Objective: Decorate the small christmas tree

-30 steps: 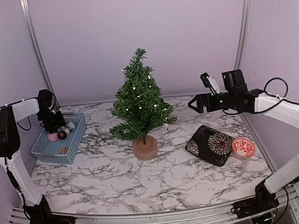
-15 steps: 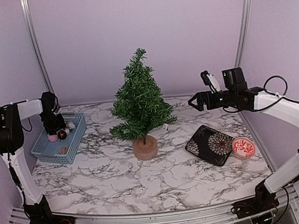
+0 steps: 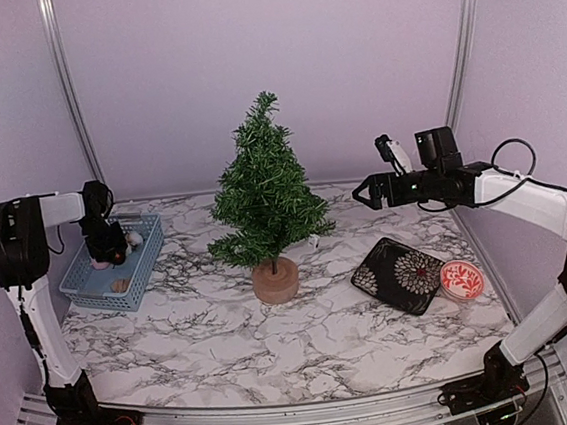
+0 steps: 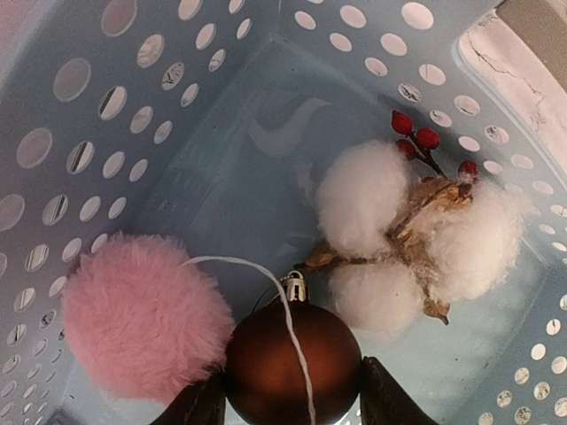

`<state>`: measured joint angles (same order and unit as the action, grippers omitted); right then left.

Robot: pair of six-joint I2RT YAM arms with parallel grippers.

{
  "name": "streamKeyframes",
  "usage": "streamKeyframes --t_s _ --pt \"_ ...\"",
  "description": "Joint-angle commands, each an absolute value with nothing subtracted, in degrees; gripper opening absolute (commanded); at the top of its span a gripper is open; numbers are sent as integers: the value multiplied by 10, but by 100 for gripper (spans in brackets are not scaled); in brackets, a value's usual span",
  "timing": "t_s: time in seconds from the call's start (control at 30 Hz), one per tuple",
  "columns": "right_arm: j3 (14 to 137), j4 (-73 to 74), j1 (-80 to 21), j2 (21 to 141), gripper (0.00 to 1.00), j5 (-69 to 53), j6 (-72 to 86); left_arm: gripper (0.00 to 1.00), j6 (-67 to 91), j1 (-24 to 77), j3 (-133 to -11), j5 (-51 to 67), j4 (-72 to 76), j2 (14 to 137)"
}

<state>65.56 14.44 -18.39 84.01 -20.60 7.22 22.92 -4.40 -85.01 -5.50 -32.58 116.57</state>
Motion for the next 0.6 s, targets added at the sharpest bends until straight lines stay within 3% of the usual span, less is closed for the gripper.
streamKeyframes --t_s 0.0,0.3,0.57 --pt "677 150 -179 835 99 -213 65 48 224 -45 -854 -26 -330 1146" --pt "667 143 -179 827 99 -217 61 49 213 -44 -853 51 -343 1021" --pt "658 126 -179 831 99 -240 59 55 204 -43 -798 174 -345 979"
